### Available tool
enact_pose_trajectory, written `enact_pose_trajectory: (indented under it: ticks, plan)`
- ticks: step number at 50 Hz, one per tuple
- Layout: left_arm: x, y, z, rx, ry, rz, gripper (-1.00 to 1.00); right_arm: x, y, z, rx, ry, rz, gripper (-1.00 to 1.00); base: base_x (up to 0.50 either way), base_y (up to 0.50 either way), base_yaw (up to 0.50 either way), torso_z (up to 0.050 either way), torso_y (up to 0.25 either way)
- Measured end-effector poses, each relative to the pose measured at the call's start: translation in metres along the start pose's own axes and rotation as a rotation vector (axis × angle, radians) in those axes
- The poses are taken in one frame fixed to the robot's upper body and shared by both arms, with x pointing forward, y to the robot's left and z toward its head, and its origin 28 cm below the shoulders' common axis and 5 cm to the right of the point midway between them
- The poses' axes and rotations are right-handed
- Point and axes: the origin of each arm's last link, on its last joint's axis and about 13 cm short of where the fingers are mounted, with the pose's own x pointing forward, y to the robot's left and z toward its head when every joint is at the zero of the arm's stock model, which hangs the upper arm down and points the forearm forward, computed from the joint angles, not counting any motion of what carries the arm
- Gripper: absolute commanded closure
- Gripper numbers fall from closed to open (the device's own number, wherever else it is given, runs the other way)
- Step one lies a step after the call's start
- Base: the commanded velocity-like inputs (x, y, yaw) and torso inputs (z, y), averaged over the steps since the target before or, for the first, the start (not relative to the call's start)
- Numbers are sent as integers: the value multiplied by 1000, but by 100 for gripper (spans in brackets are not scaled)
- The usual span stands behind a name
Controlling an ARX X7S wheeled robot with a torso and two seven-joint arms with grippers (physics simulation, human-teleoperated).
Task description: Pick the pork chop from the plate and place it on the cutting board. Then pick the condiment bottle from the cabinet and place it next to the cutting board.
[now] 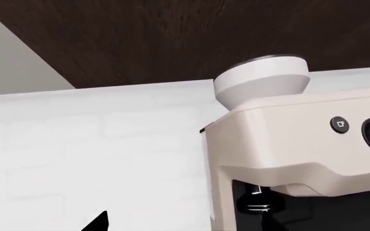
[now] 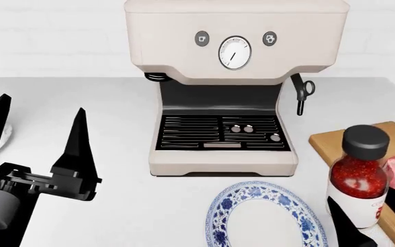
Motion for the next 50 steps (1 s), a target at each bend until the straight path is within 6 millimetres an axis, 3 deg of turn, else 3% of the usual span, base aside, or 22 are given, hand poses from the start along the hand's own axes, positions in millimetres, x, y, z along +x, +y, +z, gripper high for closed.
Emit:
enact_pose_trajectory:
  ticks: [50]
  plan:
    - [-1,-1,-1,-7,0,-10,-100,5,-2,-18,6,62,-10,100,0,0,0,0,0]
